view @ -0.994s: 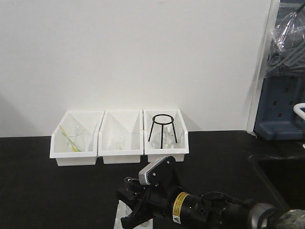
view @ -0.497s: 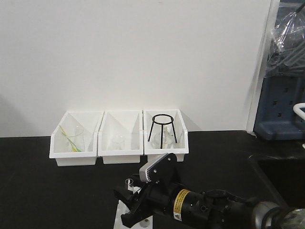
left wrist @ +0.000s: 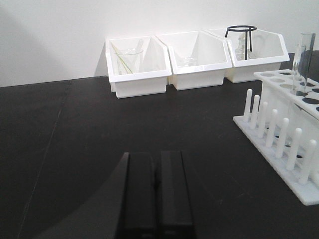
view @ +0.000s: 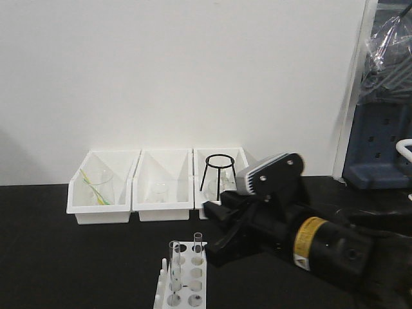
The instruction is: Flip and reinsert test tube from rack
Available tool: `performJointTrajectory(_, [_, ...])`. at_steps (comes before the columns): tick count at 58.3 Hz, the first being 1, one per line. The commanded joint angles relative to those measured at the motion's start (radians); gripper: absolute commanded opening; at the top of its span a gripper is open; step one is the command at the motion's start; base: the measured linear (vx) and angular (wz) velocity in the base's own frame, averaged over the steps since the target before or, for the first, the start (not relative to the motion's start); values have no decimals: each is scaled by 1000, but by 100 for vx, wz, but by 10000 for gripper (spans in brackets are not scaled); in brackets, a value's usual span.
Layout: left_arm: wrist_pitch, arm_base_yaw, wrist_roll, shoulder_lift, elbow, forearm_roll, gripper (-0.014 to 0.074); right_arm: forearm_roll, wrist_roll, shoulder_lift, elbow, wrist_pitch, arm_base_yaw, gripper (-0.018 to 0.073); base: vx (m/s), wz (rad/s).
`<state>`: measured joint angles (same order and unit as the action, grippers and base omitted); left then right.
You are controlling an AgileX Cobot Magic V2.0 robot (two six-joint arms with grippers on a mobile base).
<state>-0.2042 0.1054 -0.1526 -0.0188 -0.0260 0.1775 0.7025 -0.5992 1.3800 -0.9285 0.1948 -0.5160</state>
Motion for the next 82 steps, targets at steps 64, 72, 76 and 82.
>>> performJointTrajectory(64, [82,0,-10,-8,4,-5,-7,-192,129,-884,580,-220,80,-11,0,0])
performJointTrajectory(72, [82,0,-10,-8,4,-5,-7,-460,323,-1009,693,-195,261,-11,0,0])
performJointTrajectory(76, [82,0,-10,-8,4,-5,-7,-507,408,-1071,751,-200,361,-11,0,0])
performJointTrajectory(82, [82,0,-10,-8,4,-5,-7,-543,488,-1170,840,-201,472,-11,0,0])
